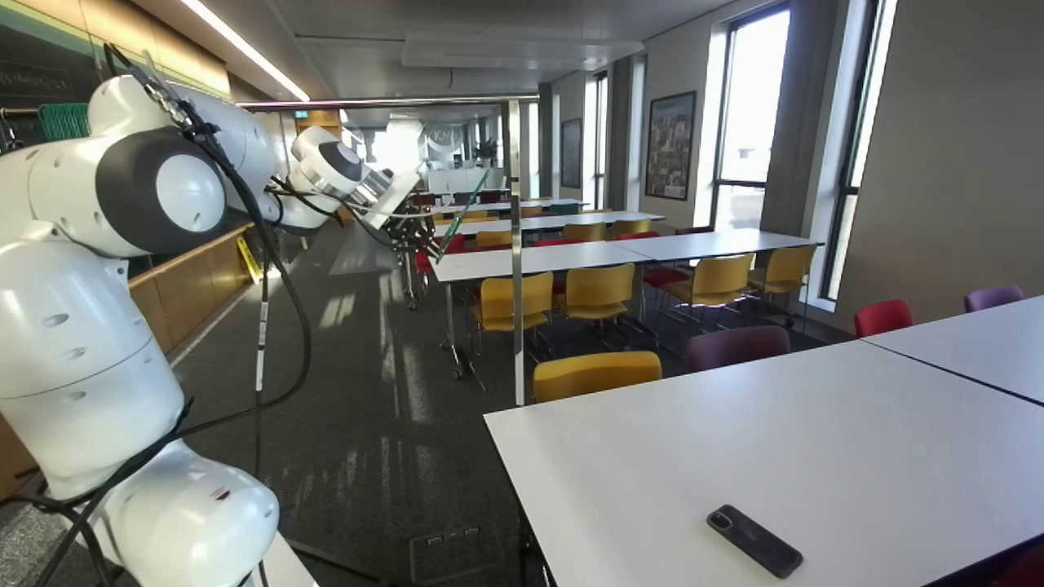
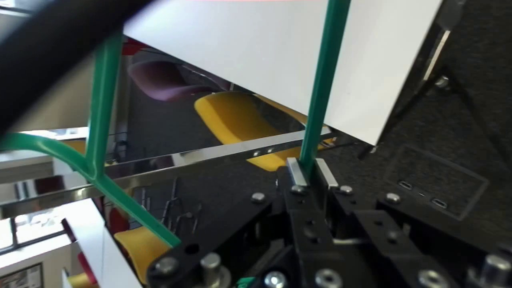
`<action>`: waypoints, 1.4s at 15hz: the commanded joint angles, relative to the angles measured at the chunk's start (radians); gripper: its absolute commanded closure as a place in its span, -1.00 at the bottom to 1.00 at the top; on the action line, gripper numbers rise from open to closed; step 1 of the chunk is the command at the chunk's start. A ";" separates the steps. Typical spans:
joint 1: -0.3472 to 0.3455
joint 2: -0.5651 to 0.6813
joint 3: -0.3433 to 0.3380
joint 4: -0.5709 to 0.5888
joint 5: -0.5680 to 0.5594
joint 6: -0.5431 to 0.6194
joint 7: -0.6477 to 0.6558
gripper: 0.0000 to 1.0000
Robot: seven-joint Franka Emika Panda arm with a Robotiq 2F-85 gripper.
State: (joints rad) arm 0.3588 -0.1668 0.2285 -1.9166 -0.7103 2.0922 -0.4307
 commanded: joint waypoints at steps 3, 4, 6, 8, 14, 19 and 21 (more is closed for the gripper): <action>-0.068 -0.081 -0.065 -0.142 0.292 0.009 -0.126 0.95; -0.080 -0.082 -0.079 -0.154 0.326 0.002 -0.137 0.95; -0.110 -0.090 -0.110 -0.194 0.369 -0.005 -0.149 0.95; -0.144 -0.092 -0.143 -0.231 0.388 -0.006 -0.157 0.95; -0.246 -0.076 -0.234 -0.344 0.363 0.273 -0.104 0.95; -0.320 -0.050 -0.275 -0.416 0.373 0.596 -0.003 0.95; -0.329 -0.032 -0.277 -0.421 0.399 0.654 0.045 0.95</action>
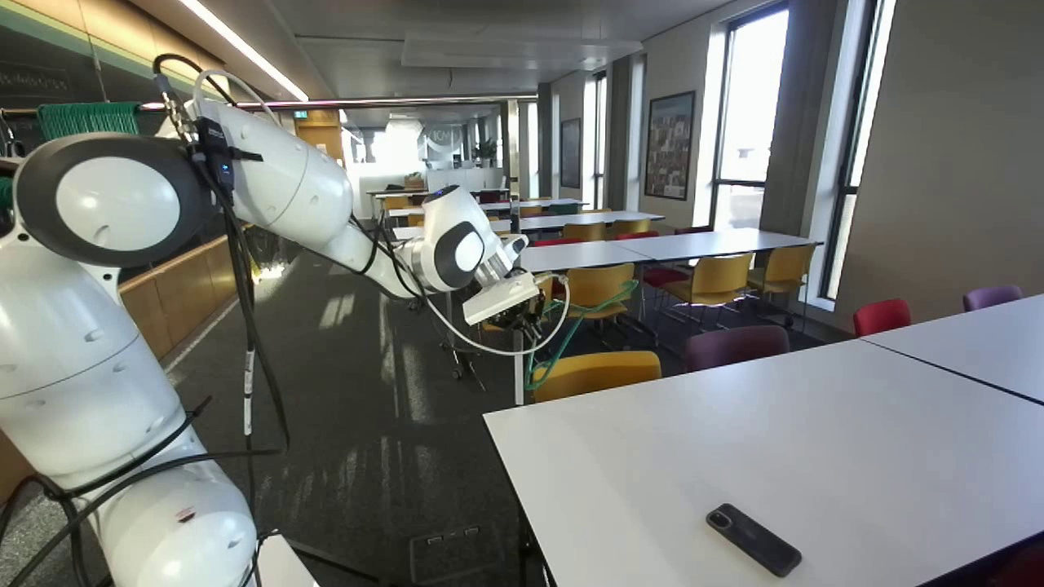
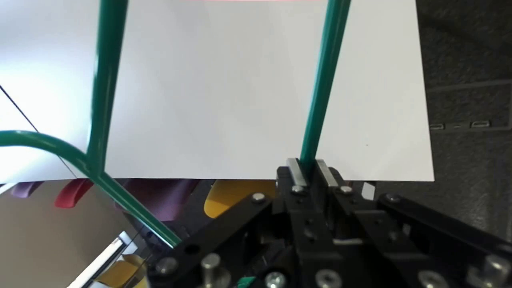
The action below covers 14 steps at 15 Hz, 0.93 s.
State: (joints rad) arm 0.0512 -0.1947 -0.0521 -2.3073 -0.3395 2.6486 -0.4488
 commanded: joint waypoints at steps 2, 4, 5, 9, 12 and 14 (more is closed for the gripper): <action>-0.006 0.012 0.002 -0.025 0.092 0.096 0.071 0.95; 0.028 0.032 -0.004 -0.011 0.203 0.054 0.004 0.95; 0.043 0.039 -0.006 -0.006 0.259 0.035 -0.031 0.95; 0.066 0.061 -0.002 0.019 0.389 -0.135 -0.184 0.95; 0.052 0.064 0.006 0.036 0.372 -0.232 -0.223 0.95; 0.047 0.070 0.012 0.050 0.331 -0.282 -0.254 0.95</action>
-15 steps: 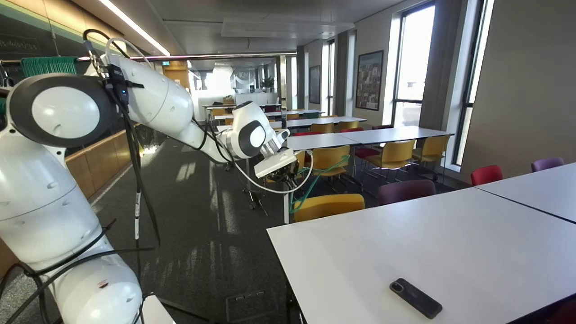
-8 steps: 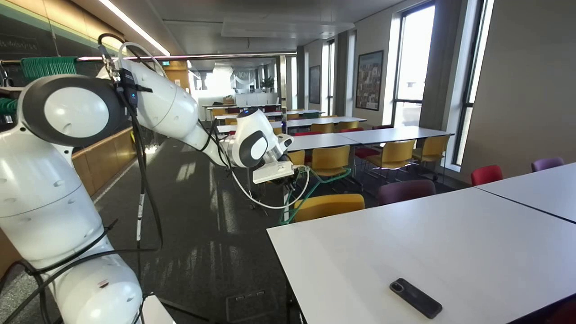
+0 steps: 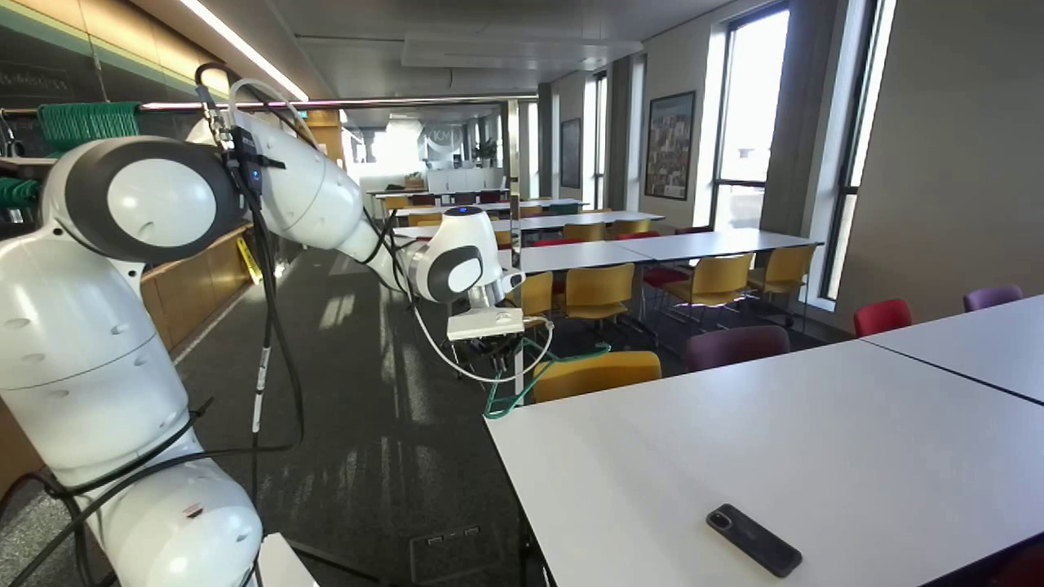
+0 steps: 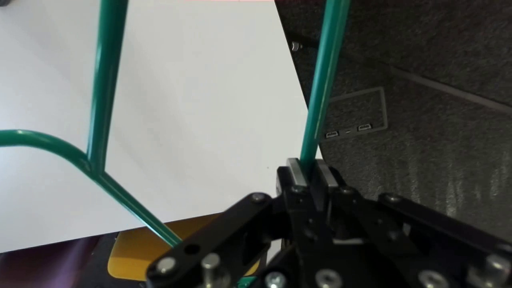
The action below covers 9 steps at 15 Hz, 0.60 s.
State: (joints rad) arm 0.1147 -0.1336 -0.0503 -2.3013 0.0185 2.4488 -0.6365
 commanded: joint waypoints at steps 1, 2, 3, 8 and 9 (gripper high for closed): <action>-0.018 0.011 0.013 0.051 -0.047 -0.102 -0.091 0.95; -0.020 0.012 0.013 0.057 -0.064 -0.121 -0.119 0.95; -0.022 0.013 0.014 0.062 -0.082 -0.131 -0.142 0.95; -0.026 0.018 0.020 0.045 -0.104 -0.098 -0.162 0.79; -0.028 0.018 0.021 0.048 -0.110 -0.098 -0.171 0.79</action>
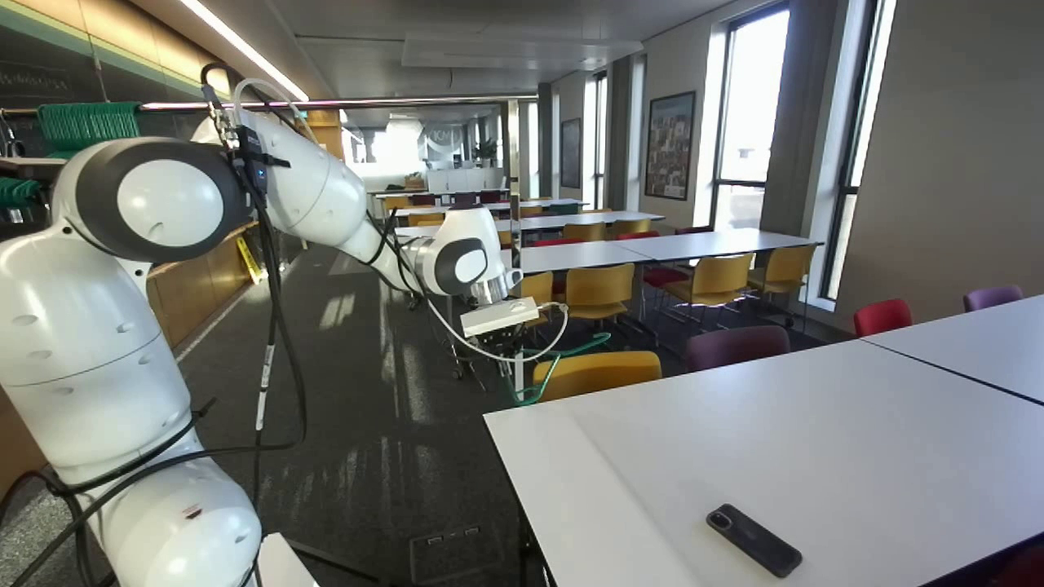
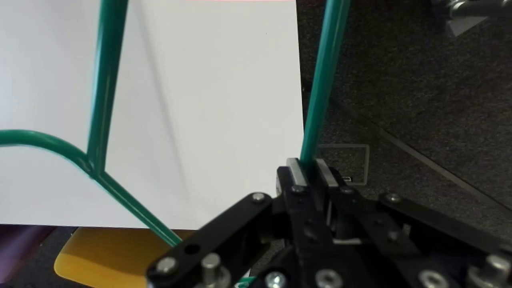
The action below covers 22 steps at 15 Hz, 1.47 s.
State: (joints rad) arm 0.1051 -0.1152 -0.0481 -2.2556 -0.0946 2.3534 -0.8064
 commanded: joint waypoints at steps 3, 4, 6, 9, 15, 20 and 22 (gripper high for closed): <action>-0.019 0.000 0.019 0.004 -0.004 -0.003 -0.007 0.79; -0.019 0.000 0.020 0.004 -0.004 -0.003 -0.007 0.79; -0.019 0.000 0.020 0.004 -0.004 -0.003 -0.007 0.79; -0.005 0.022 0.026 0.025 0.055 0.030 -0.039 0.95; -0.046 0.213 0.026 0.117 0.118 0.021 -0.050 0.95; -0.119 0.362 0.053 0.212 0.157 0.005 -0.137 0.95; -0.146 0.408 0.061 0.245 0.160 -0.008 -0.168 0.95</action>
State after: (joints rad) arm 0.0136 0.2314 -0.0172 -2.0820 0.0379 2.3681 -0.9061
